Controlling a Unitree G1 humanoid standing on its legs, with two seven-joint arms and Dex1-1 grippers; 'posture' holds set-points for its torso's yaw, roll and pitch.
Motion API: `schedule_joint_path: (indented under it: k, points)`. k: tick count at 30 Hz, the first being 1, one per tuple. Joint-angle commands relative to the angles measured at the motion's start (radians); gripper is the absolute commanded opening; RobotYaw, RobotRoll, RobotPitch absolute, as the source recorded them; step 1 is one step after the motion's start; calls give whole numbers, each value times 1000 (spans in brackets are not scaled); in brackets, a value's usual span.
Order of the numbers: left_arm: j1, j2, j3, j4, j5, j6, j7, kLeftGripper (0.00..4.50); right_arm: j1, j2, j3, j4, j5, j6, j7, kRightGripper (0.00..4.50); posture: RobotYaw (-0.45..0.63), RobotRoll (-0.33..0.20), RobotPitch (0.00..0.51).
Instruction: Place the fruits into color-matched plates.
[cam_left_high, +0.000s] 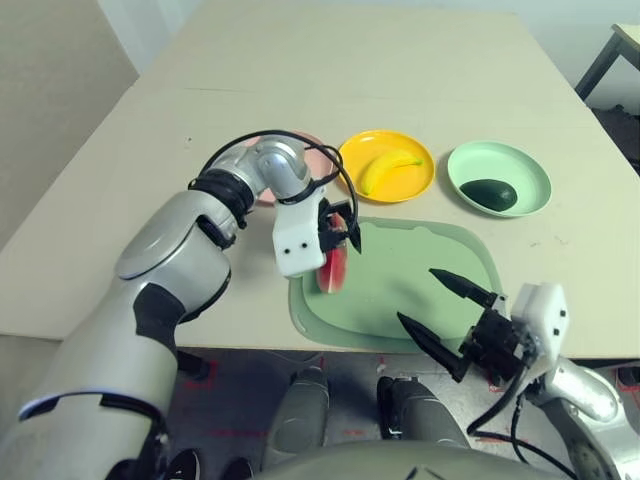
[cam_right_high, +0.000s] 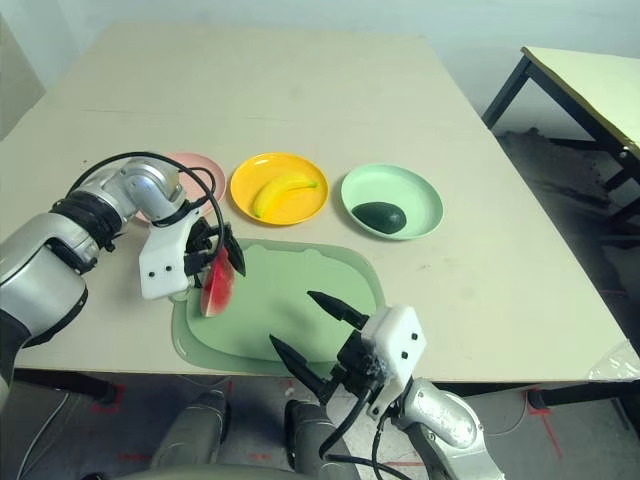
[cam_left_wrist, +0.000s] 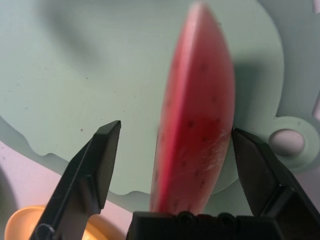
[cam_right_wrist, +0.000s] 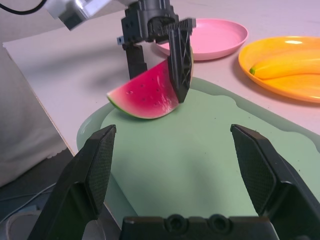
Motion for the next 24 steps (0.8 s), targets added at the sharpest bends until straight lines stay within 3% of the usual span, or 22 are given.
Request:
schedule_joint_path:
  k: [1, 5, 12, 18, 21, 24]
  points:
    - [22, -9, 20, 25, 64, -2, 22, 3565, -12, -13, 5, 4, 5, -2, -24, 4500, 75, 0, 131]
    - [37, -6, 29, 29, 79, 13, 6, 2348, -29, -23, 14, 0, 14, 6, -40, 4500, 72, 0, 129]
    - [31, 6, 66, 3, -3, 85, -57, 2333, -22, -44, 24, 5, 19, -11, -38, 4500, 78, 0, 128]
    - [-10, 71, 110, -14, -95, 202, -62, 2333, 14, -25, 34, -38, 36, -5, -74, 4500, 85, 0, 129]
    - [-32, 99, 169, 28, -68, 238, -62, 2333, 29, 3, 36, -55, 45, 3, -120, 4500, 95, 0, 137]
    - [-54, 140, 224, 85, 22, 269, -3, 2333, 47, 20, 43, -75, 40, 4, -158, 4500, 95, 0, 141]
